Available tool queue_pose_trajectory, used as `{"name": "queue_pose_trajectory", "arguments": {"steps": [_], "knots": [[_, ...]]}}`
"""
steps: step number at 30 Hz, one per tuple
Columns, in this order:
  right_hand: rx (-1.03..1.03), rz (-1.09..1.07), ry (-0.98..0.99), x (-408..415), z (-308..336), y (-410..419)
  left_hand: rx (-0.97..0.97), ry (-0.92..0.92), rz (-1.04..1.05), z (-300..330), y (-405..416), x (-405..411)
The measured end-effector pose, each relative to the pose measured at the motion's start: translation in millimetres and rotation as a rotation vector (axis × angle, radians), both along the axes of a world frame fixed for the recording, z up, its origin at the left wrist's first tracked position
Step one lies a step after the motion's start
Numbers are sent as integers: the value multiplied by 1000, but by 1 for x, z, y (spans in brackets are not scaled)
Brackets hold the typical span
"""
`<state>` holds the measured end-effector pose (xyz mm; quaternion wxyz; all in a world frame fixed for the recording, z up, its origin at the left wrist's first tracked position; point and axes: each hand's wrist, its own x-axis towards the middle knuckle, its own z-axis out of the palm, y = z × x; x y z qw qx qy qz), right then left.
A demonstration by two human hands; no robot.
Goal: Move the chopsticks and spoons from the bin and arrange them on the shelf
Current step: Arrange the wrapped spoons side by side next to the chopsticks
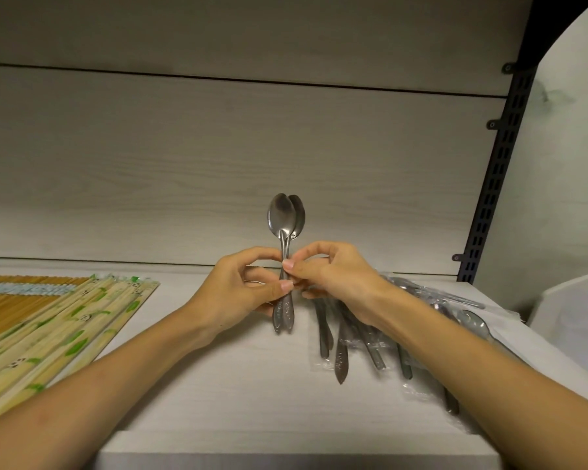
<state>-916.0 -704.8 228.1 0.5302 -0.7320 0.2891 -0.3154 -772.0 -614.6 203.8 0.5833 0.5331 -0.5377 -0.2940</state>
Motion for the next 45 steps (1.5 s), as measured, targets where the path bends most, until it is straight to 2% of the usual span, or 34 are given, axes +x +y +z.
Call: {"name": "queue_pose_trajectory", "arguments": {"steps": [2,6,9,12,15,20,25,30,38,41,45], "knots": [[-91,-51,35,-1,2,-5,2,23,19,0,-1,0],[-440,-225,185,-10,-1,-28,-10,38,105,-3,-5,4],[-637,-173,436,-14,-11,-35,-11,20,134,-5,-5,5],[-750,-116,675,-11,-18,-30,-7,13,145,-5,-5,4],[-800,-114,761,-8,-17,-28,6,19,145,-7,-6,5],[-756,-128,749,-9,-15,-29,11,34,120,-6,-5,3],[-839,-120,684,-8,-19,-29,24,28,112,-6,-5,1],[-837,-76,690,-4,-22,-26,21,48,148,-4,-4,1],[-791,-56,674,-1,-23,-20,13,50,204,-5,-4,2],[-781,10,623,0,-22,-15,4,80,252,-7,-5,6],[-694,-33,542,3,-21,-14,-9,104,285,-8,-7,8]]}}
